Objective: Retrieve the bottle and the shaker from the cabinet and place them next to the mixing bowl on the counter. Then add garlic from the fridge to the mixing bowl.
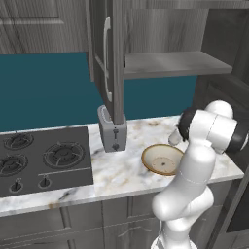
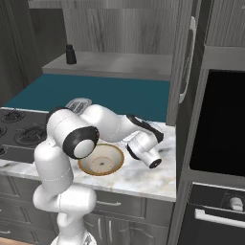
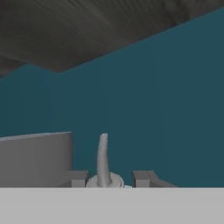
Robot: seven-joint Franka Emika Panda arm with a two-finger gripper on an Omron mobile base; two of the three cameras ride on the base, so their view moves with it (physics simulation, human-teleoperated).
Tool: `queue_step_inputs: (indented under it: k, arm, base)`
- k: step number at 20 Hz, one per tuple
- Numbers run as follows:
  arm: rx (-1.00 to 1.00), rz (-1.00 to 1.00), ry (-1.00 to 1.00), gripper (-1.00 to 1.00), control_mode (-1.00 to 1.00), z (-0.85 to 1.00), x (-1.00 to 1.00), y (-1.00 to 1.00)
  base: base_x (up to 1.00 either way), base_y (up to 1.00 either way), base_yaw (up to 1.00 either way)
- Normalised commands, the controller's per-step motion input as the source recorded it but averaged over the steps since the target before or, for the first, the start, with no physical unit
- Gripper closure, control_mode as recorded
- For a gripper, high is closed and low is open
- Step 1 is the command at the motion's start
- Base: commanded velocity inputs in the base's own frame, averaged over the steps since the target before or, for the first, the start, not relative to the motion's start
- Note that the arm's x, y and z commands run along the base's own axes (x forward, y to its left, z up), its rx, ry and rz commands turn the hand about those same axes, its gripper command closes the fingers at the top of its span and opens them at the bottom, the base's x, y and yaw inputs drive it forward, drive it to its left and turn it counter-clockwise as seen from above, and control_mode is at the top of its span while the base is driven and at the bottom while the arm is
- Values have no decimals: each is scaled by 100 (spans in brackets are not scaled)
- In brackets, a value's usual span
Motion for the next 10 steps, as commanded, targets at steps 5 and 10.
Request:
queue_step_inputs:
  k: [5, 10]
  arm:
    - [0, 0, 0, 100, -100, -36, 21, -8]
    - [-1, 0, 0, -100, -100, -30, 8, 3]
  base:
    - [0, 0, 0]
    - [0, 0, 0]
